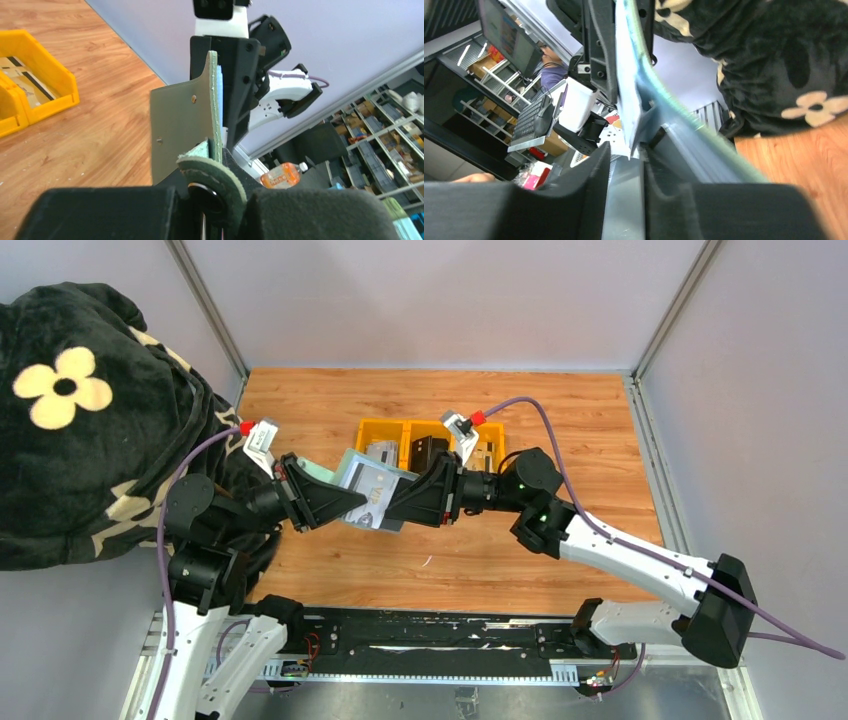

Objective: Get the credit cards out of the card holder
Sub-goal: Remove the credit card from the card holder.

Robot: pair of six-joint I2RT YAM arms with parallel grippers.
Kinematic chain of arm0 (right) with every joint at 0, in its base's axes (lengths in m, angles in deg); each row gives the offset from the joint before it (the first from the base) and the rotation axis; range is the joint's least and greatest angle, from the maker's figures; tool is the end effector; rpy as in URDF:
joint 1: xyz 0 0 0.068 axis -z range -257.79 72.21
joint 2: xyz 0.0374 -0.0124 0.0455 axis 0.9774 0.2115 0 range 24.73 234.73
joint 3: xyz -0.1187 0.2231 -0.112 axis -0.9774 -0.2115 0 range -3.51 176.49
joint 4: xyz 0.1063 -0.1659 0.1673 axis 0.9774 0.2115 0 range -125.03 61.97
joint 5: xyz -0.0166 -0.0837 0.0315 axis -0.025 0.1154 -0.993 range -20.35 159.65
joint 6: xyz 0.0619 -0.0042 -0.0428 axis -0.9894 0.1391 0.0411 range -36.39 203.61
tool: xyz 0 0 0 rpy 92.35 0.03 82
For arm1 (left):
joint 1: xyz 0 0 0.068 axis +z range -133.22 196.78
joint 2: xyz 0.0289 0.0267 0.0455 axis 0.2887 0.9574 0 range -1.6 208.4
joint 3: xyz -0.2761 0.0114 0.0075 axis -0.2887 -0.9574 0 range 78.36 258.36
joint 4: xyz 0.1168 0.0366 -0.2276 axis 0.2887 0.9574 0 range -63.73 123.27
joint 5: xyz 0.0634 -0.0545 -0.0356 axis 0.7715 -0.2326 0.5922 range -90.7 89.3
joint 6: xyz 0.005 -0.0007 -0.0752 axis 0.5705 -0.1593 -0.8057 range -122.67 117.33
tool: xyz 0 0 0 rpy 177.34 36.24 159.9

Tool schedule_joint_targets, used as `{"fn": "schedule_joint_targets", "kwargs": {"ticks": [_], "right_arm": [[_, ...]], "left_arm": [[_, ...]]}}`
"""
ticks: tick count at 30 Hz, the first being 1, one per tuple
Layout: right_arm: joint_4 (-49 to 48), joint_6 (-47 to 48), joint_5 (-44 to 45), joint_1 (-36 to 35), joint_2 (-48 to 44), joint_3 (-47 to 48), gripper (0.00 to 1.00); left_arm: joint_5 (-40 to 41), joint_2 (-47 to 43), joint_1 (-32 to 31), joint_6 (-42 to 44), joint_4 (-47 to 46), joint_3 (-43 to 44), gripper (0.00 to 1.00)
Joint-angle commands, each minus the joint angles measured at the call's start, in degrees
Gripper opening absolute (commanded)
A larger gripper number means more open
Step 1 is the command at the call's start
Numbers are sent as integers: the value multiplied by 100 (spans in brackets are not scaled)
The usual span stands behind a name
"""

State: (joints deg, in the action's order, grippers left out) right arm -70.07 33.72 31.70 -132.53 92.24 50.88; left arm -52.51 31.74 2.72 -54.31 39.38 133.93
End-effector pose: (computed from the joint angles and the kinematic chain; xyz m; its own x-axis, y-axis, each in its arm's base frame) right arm 0.1308 0.2528 0.4108 -0.6054 0.1882 -0.7734 -0.7919 -0.2402 0.5614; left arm 0.0938 -0.0750 0.4257 -0.6125 -0.3464 -0.7106 0.6811 0.2249 -0.6968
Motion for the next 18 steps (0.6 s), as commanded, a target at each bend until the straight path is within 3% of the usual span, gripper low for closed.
{"fn": "schedule_joint_targets", "kwargs": {"ticks": [1, 3, 7, 9, 15, 16, 18], "right_arm": [[-1750, -758, 274, -23, 112, -436, 41], [-2347, -1089, 306, -19, 268, -468, 49], [-3095, -1641, 319, -19, 636, -343, 49], [-3438, -1854, 311, -19, 813, -286, 44], [-3959, -2107, 316, -19, 980, -325, 8], [-3897, -2083, 319, -19, 945, -347, 3], [-3755, -1989, 300, -19, 892, -338, 0]], "left_arm": [[-34, -49, -17, -88, -345, 304, 0], [-37, -52, -17, -93, -337, 326, 0], [-47, -77, -17, -94, -305, 327, 0], [-45, -86, -17, -101, -301, 324, 0], [-57, -134, -23, -134, -289, 339, 0], [-57, -135, -19, -150, -285, 330, 3], [-73, -135, -22, -162, -239, 290, 27]]}}
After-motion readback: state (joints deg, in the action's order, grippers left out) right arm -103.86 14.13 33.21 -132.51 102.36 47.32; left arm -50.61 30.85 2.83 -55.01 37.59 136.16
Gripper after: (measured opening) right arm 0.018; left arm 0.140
